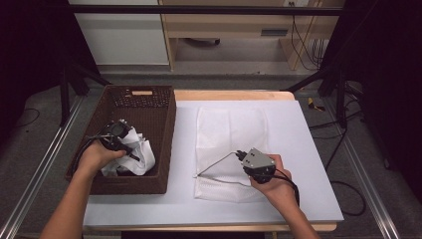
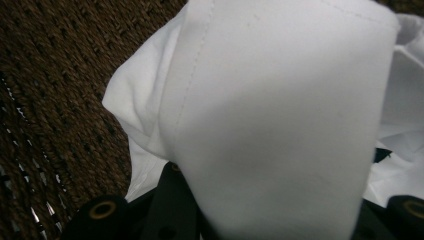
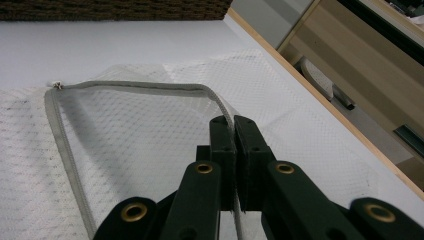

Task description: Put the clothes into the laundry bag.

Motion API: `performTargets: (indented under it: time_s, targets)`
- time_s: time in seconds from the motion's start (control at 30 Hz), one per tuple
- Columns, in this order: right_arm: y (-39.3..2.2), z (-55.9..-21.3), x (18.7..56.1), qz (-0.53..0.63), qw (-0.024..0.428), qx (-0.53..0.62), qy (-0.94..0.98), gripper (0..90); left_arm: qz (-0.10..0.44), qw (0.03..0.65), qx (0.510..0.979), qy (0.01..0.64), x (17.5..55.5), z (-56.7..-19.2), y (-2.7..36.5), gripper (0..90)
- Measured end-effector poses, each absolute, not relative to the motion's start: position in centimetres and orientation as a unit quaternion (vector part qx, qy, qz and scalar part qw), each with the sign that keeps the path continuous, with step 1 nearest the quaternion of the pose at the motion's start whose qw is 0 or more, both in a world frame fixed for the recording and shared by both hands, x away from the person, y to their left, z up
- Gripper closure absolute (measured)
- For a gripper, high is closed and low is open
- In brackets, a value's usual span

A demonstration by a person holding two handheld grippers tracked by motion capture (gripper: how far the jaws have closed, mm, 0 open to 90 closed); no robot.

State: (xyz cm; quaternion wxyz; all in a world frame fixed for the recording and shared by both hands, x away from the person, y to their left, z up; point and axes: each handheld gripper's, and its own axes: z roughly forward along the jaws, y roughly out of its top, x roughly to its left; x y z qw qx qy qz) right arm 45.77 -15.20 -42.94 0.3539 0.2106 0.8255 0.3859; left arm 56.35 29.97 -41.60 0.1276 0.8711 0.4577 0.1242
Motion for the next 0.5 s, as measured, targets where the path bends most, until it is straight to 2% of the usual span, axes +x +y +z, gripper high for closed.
performTargets:
  time_s: [0.5]
  targets:
    - [-15.3,-42.9,45.7,0.389,0.353,0.214,0.824,87.9,0.166,0.165,0.869,0.436,55.4,-37.3,29.3,74.4]
